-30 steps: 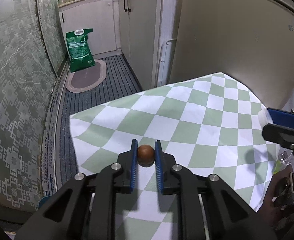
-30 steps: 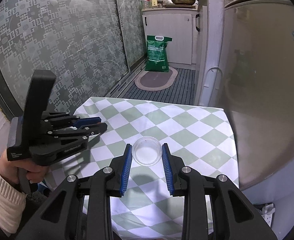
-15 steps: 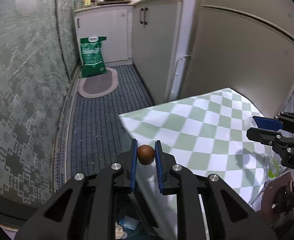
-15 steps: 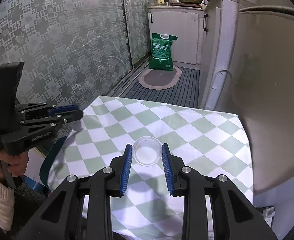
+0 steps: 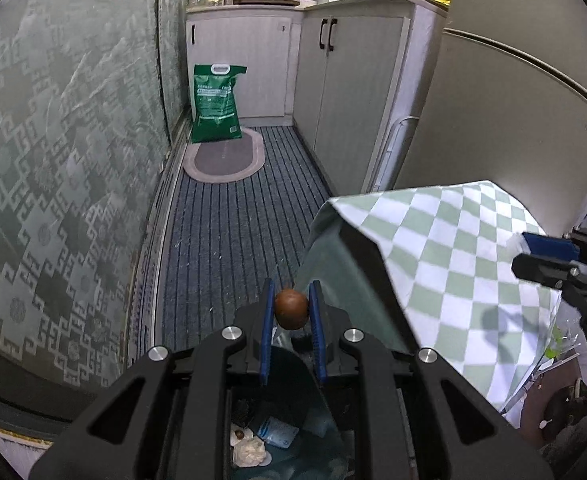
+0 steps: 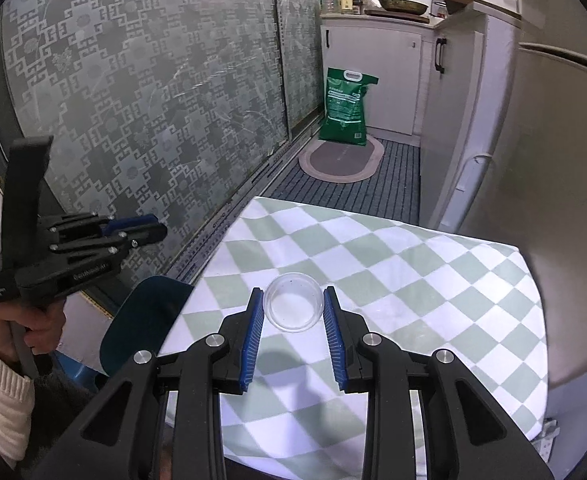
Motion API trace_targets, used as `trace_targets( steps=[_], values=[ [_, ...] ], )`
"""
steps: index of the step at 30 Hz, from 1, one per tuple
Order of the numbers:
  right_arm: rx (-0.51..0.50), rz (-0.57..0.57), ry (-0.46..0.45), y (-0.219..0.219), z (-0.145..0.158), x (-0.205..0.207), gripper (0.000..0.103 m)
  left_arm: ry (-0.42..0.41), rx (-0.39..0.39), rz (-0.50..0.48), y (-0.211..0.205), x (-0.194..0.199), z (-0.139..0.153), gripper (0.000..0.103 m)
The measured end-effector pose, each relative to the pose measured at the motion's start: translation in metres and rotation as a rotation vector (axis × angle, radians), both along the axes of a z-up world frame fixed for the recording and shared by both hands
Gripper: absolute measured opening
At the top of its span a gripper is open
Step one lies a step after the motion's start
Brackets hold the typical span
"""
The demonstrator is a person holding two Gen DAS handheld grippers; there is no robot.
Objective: Collect trash
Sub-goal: 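Carry the ball into the green bin with the left tool while the right tool drops the cup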
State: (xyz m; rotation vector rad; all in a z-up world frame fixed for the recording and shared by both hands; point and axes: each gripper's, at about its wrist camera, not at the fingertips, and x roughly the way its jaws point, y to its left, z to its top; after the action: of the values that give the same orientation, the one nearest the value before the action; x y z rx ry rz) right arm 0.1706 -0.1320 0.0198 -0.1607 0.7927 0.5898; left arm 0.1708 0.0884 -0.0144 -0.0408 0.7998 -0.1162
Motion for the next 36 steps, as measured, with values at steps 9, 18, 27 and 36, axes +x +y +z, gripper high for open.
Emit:
trace_targets(
  steps=[9, 18, 27, 36],
  values=[
    [0.016, 0.053, -0.005, 0.035, 0.008, -0.001, 0.03, 0.065, 0.021, 0.006, 0.02, -0.016, -0.035, 0.019],
    [0.012, 0.111, 0.022, 0.07, 0.0, -0.002, 0.03, 0.164, 0.03, 0.001, 0.043, -0.03, -0.079, 0.019],
    [-0.004, 0.168, 0.046, 0.109, -0.01, -0.008, 0.03, 0.326, -0.01, -0.018, 0.046, -0.043, -0.144, 0.019],
    [-0.017, 0.188, 0.056, 0.133, -0.015, -0.009, 0.03, 0.439, 0.016, 0.002, 0.068, -0.056, -0.19, 0.019]
  ],
)
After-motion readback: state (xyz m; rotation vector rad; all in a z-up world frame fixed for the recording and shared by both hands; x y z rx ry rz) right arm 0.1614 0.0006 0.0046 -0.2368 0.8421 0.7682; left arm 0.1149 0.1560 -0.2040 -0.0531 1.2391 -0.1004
